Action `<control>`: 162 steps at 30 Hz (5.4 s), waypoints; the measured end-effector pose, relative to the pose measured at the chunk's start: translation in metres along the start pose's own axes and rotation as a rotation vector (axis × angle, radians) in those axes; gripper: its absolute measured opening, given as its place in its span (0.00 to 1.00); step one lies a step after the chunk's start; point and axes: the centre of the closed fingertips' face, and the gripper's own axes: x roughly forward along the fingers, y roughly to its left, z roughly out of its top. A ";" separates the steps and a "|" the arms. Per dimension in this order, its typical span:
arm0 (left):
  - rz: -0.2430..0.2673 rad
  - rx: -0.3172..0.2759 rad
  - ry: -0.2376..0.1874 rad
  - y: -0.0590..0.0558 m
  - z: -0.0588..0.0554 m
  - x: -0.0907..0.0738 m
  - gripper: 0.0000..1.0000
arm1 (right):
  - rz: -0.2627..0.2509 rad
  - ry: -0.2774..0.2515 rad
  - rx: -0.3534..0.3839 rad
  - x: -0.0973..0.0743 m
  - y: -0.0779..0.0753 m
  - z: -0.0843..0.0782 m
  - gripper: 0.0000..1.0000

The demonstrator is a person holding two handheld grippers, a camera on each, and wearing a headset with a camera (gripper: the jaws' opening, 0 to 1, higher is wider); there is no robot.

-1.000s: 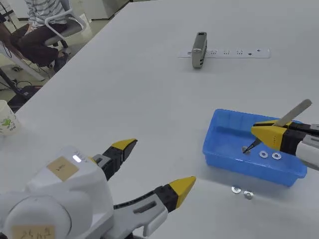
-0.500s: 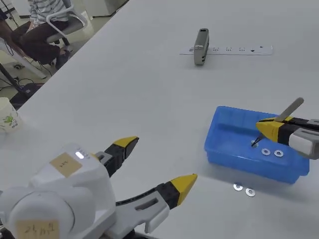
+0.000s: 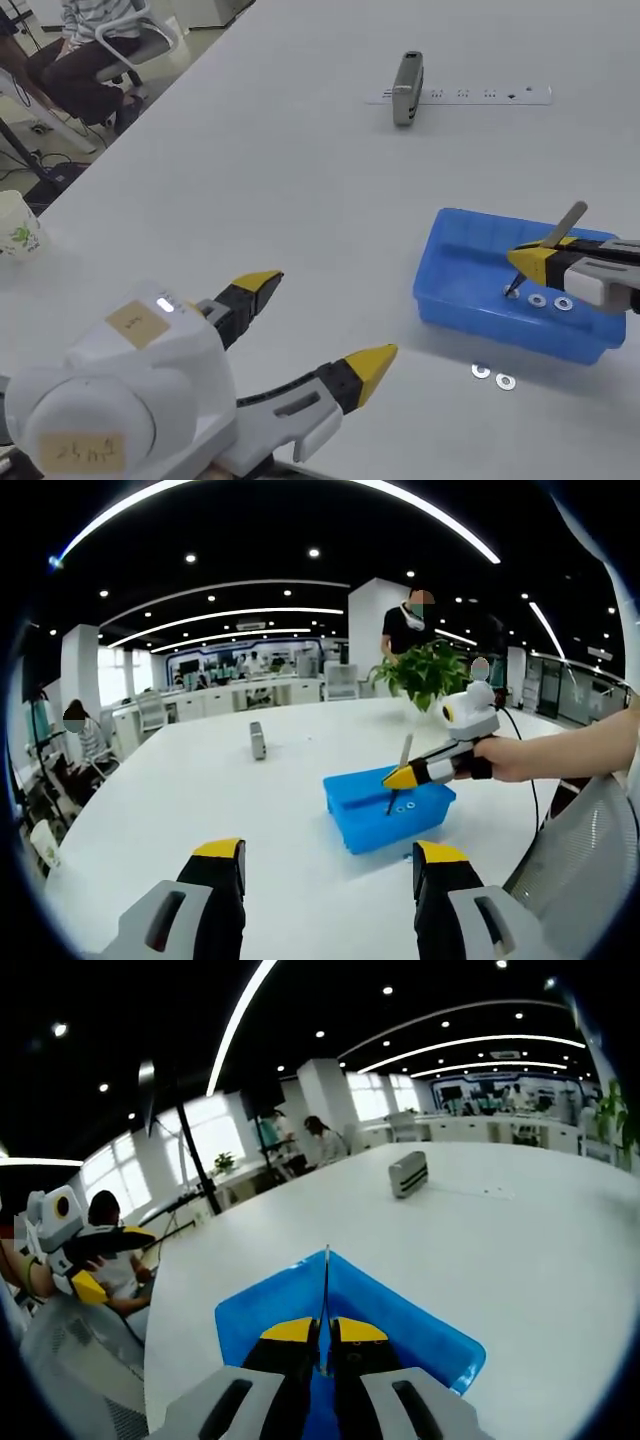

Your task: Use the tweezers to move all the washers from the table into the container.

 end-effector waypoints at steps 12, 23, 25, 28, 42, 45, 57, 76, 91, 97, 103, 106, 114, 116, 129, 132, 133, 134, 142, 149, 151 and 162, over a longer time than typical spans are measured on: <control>-0.010 0.006 0.010 -0.002 -0.001 0.001 0.68 | -0.008 0.006 -0.013 0.001 -0.002 -0.003 0.03; -0.008 0.011 0.009 -0.002 -0.001 0.001 0.68 | -0.020 -0.044 0.032 -0.008 -0.003 0.005 0.04; -0.007 0.010 0.009 -0.002 -0.001 0.001 0.68 | -0.020 -0.058 0.035 -0.010 -0.003 0.008 0.04; -0.007 0.010 0.009 -0.002 -0.001 0.001 0.68 | -0.012 -0.076 0.039 -0.014 0.001 0.012 0.04; -0.012 0.010 0.007 -0.003 -0.001 0.001 0.68 | 0.073 -0.170 -0.015 -0.035 0.035 0.032 0.04; -0.011 0.010 0.008 -0.003 -0.001 0.001 0.68 | 0.102 -0.167 -0.035 -0.037 0.045 0.031 0.04; -0.015 0.010 0.007 -0.003 -0.001 0.001 0.68 | 0.176 -0.137 -0.065 -0.039 0.068 0.023 0.04; -0.016 0.008 0.004 -0.004 0.000 0.001 0.68 | 0.199 0.017 -0.057 -0.033 0.076 -0.019 0.04; -0.015 0.009 0.008 -0.003 -0.001 0.001 0.68 | 0.196 0.100 -0.087 -0.030 0.076 -0.037 0.04; -0.012 0.009 0.006 -0.003 -0.001 0.001 0.67 | 0.198 0.128 -0.126 -0.028 0.079 -0.042 0.04; -0.013 0.009 0.006 -0.003 -0.001 0.001 0.67 | 0.197 0.160 -0.212 -0.028 0.081 -0.048 0.04; -0.013 0.009 0.005 -0.003 -0.001 0.001 0.67 | 0.215 0.164 -0.258 -0.027 0.086 -0.049 0.04; -0.014 0.011 0.009 -0.003 -0.001 0.001 0.67 | 0.240 0.181 -0.367 -0.026 0.096 -0.052 0.04; -0.014 0.012 0.010 -0.003 -0.001 0.001 0.67 | 0.248 0.188 -0.400 -0.026 0.096 -0.053 0.03; -0.013 0.012 0.009 -0.003 -0.001 0.001 0.67 | 0.236 0.197 -0.457 -0.022 0.100 -0.050 0.03; -0.011 0.012 0.009 -0.003 -0.001 0.001 0.67 | 0.240 0.183 -0.455 -0.023 0.103 -0.044 0.03; -0.011 0.012 0.009 -0.002 -0.001 0.001 0.67 | 0.241 0.174 -0.453 -0.024 0.104 -0.040 0.03; -0.010 0.012 0.008 -0.002 -0.001 0.001 0.67 | 0.241 0.169 -0.451 -0.024 0.104 -0.038 0.03; -0.009 0.011 0.004 -0.002 0.000 0.001 0.67 | 0.260 0.088 -0.374 -0.031 0.112 -0.010 0.03; -0.013 0.012 0.002 -0.003 0.000 0.001 0.67 | 0.277 -0.030 -0.244 -0.037 0.113 0.028 0.03; -0.012 0.013 0.002 -0.002 0.000 0.001 0.67 | 0.283 -0.077 -0.155 -0.038 0.110 0.041 0.03; -0.011 0.011 -0.001 -0.002 0.001 0.000 0.67 | 0.232 -0.173 0.060 -0.031 0.064 0.062 0.03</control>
